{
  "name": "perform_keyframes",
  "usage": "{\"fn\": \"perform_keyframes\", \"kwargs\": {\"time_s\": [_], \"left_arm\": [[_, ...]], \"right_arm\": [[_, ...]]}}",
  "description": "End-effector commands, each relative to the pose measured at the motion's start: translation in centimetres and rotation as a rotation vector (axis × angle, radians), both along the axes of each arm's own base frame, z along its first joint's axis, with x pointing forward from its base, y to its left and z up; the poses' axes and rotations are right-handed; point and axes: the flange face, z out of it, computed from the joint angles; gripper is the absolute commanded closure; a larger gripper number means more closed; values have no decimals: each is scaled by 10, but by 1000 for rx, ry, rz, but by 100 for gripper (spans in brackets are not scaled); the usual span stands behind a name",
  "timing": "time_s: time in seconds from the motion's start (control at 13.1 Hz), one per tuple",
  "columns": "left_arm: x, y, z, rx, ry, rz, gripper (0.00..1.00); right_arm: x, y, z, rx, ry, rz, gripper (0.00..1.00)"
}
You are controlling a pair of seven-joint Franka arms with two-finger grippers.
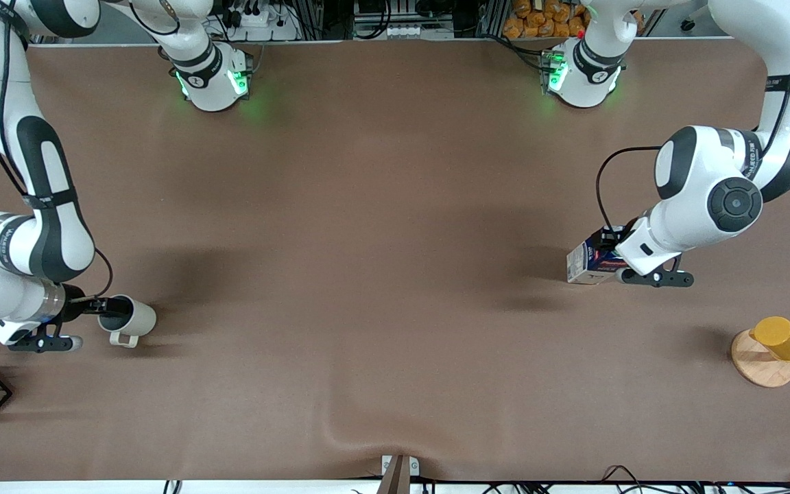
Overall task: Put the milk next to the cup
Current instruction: 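Grasp the milk carton with the left gripper while the right gripper grasps the mug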
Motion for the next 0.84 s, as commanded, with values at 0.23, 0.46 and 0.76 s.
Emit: {"fn": "perform_keyframes", "kwargs": {"time_s": [0.23, 0.46, 0.76], "left_arm": [[-3, 3, 9, 12, -24, -37, 36], [-3, 3, 11, 13, -27, -37, 39], [-2, 1, 15, 13, -33, -38, 42]], "right_arm": [[3, -8, -8, 7, -4, -6, 100], [4, -5, -5, 7, -6, -3, 100], [8, 12, 10, 9, -14, 8, 100]]}}
